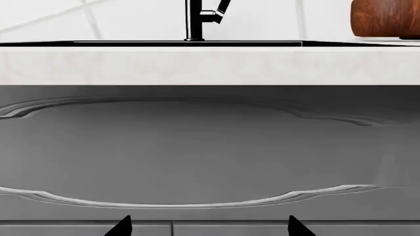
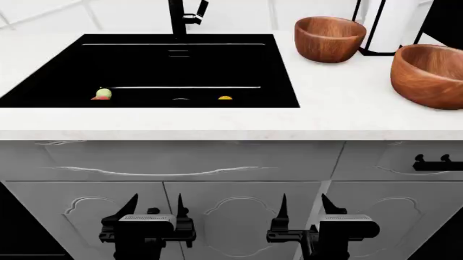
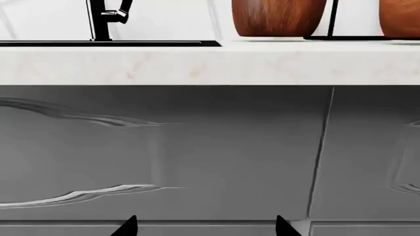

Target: Pick the pomegranates and oranges from the sink and place them in one bowl. Place the brussel sprout in the other bowl. Then turn off the sink faucet.

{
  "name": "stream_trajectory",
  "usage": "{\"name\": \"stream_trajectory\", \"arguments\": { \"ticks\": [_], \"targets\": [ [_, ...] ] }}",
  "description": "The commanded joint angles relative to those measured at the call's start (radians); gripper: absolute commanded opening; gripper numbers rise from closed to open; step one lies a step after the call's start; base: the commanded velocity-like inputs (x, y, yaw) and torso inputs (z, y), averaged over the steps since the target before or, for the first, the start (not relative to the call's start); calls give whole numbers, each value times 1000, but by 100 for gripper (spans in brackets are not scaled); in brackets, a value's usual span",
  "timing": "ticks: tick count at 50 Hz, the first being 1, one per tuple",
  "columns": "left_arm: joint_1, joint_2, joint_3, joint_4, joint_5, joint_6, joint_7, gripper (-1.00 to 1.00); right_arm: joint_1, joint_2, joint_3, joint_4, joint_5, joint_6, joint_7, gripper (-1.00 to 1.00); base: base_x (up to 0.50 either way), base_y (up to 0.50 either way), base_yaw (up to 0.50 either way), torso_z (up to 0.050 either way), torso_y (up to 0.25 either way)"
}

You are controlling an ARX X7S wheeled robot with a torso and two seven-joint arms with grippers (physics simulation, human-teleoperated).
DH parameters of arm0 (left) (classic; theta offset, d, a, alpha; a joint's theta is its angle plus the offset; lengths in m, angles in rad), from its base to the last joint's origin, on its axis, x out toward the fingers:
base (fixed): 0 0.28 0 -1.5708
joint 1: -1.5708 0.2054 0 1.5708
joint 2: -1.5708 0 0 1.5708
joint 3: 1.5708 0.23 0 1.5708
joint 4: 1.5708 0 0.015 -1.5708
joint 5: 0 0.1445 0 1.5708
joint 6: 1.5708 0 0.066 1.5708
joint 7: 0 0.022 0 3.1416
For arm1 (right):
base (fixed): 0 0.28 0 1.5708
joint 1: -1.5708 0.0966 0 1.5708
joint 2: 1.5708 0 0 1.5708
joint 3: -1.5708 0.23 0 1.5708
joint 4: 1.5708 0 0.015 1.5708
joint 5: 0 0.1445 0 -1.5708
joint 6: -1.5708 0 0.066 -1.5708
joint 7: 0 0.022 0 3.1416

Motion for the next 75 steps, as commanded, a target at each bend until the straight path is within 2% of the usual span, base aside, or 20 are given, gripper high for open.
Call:
{"name": "stream_trajectory", "arguments": {
  "ticks": [1,16,47,60,63,66,71,75],
  "targets": [
    [-1,-17,18,-2,-17,-4,-15,100,-2,15,-20,-9,6,6,29,100,0,0,0,0,0],
    [7,-57,53,20,-77,10,-42,100,-4,50,-59,-19,70,-5,84,100,0,0,0,0,0],
    [9,-98,92,36,-123,16,-85,100,-1,88,-99,-25,119,3,135,100,0,500,0,0,0],
    [23,-117,91,67,-163,39,-89,100,-7,103,-108,-46,148,-1,144,100,0,0,0,7,0],
    [36,-137,88,164,-157,-18,-110,100,-6,125,-125,-127,108,86,173,100,0,0,0,50,0],
    [12,-157,100,284,-167,-148,-120,100,4,142,-128,-274,87,233,205,100,0,0,0,50,0],
    [-118,-162,120,372,-171,-314,-140,100,135,167,-119,-469,121,514,208,100,0,0,0,50,0],
    [-238,-155,126,420,-191,-429,-152,100,244,178,-104,-533,157,641,197,100,0,0,0,50,0]
  ]
}}
